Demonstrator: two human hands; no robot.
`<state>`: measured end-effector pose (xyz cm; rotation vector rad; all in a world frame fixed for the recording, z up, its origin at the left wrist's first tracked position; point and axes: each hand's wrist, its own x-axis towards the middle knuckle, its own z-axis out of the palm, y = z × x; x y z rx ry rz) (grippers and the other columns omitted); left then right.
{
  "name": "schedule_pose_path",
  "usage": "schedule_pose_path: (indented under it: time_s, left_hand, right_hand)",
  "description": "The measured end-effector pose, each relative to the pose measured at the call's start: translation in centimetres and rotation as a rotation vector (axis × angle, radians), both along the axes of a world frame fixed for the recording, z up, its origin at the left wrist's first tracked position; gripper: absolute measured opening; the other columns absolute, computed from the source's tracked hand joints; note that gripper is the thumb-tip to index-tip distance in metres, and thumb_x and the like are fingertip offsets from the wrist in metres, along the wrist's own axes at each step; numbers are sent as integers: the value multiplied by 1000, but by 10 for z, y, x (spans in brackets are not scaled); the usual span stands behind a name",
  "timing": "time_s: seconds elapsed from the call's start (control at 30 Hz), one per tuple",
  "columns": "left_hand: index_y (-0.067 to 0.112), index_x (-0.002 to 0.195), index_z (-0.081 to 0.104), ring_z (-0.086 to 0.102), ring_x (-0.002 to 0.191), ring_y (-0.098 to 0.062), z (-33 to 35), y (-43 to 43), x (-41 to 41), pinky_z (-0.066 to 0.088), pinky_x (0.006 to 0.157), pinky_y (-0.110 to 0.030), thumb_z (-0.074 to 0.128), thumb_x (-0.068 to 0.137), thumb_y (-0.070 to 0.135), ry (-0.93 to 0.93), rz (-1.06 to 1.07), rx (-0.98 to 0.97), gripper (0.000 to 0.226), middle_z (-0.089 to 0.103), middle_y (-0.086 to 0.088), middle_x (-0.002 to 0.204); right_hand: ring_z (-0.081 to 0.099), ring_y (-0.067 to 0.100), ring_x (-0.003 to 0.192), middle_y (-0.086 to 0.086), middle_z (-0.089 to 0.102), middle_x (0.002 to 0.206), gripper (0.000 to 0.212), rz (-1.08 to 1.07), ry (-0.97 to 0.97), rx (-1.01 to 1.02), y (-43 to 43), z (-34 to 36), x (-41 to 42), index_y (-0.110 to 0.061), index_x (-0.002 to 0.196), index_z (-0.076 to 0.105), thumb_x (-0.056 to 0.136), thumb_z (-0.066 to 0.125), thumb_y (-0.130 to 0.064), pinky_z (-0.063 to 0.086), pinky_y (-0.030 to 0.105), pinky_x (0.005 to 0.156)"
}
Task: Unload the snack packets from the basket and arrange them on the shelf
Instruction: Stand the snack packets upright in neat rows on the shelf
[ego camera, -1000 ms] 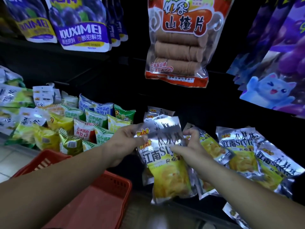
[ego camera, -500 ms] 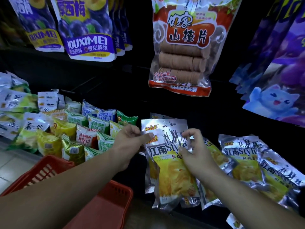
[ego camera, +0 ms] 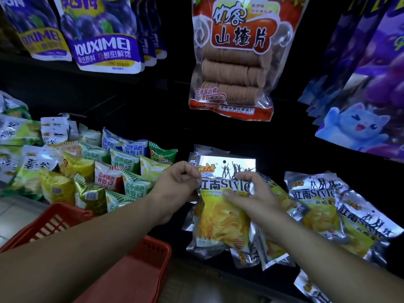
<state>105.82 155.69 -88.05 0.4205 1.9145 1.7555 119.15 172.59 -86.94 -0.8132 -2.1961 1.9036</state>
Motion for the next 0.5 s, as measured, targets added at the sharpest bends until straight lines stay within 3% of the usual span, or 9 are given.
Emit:
schedule_pose_path:
  time_s: [0.07,0.1,0.17,0.23,0.33,0.37,0.43,0.5]
  left_hand:
    - [16,89,68,65,86,-47,1,0,1,60,84,-61,66,97,6,9,-32,16,13,71,-23,91]
    - [18,90,71,65,92,-51,1,0,1,60,84,-59,66,98,7,0,-50,26,14,70,-28,98]
    - [23,95,73,67,100,-51,0,-2,1,62,83,-52,64,99,7,-17,-83,28,19,70,-31,104]
    - [24,103,74,67,100,-51,-2,-6,-2,62,79,-44,64,99,5,-14,-105,14,21,68,-35,101]
    - [24,104,77,68,84,-33,-6,-9,-7,61,72,-35,68,96,4,6,-64,-28,23,65,-21,84]
    - [26,104,77,68,82,-27,-8,-9,-8,62,74,-37,68,95,5,25,-36,-61,25,67,-16,82]
    - [29,106,77,69,83,-24,-14,-7,-11,62,84,-42,68,96,7,57,4,-129,26,72,-7,83]
    - [26,112,74,65,79,-23,-19,-7,-11,58,84,-44,66,97,5,28,-15,-129,27,70,-7,81]
  right_hand:
    - [72,24,91,-22,46,117,54,48,-30,32,3,-3,1,-49,112,52,74,89,-39,62,44,81]
    - [69,16,88,-21,47,116,56,60,-36,49,5,-4,2,-48,114,50,76,88,-36,60,38,78]
    - [54,3,76,-21,49,109,56,76,-3,49,8,-7,5,-43,119,45,84,83,-24,48,19,68]
    - [50,1,78,-21,49,108,55,100,5,28,11,-8,6,-42,121,45,86,81,-20,45,16,67]
    - [48,13,115,-13,45,134,53,123,-12,17,7,-10,3,-49,117,50,83,83,-28,46,32,90]
    - [47,14,118,-11,42,137,52,137,-24,-9,5,-11,1,-50,117,51,82,84,-30,47,34,91]
    - [63,16,105,-11,43,132,55,174,-36,-45,4,-9,0,-50,120,52,82,84,-25,55,22,77]
    - [63,16,105,-15,45,120,62,202,-78,17,4,-10,0,-52,122,49,82,84,-20,52,13,63]
